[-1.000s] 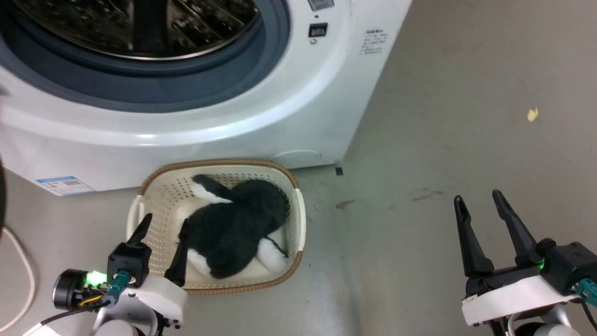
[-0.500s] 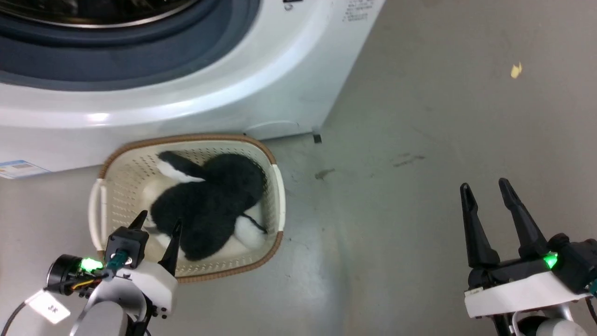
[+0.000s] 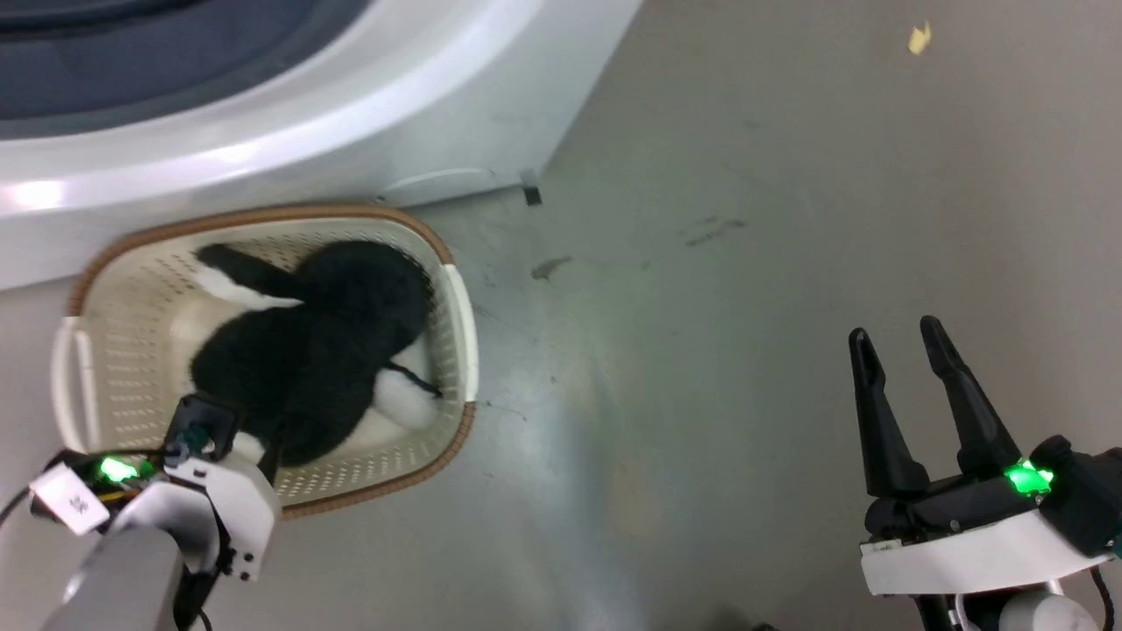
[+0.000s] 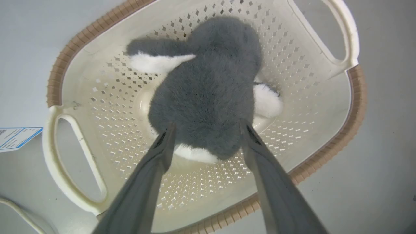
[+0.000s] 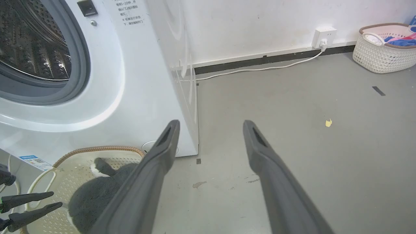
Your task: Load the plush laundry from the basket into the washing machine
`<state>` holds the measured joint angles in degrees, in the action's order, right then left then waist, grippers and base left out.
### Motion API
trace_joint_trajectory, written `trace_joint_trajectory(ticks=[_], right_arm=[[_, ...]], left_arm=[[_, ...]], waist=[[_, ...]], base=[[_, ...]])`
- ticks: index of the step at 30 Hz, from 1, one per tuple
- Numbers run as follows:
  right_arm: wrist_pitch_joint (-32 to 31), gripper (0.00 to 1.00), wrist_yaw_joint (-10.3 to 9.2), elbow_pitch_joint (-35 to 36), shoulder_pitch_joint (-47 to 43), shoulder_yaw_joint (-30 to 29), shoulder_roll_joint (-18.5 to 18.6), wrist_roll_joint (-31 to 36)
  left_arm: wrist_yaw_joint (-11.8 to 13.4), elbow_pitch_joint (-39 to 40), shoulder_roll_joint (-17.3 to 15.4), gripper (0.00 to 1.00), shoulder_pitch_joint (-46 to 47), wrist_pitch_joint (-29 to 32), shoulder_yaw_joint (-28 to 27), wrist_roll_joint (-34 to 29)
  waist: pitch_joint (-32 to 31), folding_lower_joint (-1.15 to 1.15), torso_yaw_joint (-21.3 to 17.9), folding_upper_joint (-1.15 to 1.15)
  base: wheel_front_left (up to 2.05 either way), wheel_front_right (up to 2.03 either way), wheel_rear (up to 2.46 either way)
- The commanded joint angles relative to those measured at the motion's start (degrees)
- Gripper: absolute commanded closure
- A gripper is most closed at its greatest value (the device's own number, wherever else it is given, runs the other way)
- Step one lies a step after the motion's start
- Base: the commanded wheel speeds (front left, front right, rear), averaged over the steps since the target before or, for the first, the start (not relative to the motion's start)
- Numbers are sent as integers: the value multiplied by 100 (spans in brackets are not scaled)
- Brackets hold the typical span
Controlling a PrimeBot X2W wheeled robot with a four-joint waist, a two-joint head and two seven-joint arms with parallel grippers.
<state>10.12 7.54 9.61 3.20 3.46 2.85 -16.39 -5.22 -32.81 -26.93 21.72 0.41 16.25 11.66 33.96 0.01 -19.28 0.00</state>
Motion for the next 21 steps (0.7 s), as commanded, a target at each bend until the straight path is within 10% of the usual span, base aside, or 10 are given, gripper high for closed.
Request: trace_joint_trajectory(ticks=[1, 21], right_arm=[[65, 0, -4, 63, 74, 20, 2, -79], [304, 0, -5, 371, 46, 64, 2, -517]], left_arm=[[-20, -108, -121, 0, 214, 38, 112, 60], [-137, -1006, -720, 0, 2129, 1504, 1264, 873]], waist=[[162, -1, -124, 0], [1182, -1, -511, 0]], base=[[0, 0, 0], [0, 0, 0]])
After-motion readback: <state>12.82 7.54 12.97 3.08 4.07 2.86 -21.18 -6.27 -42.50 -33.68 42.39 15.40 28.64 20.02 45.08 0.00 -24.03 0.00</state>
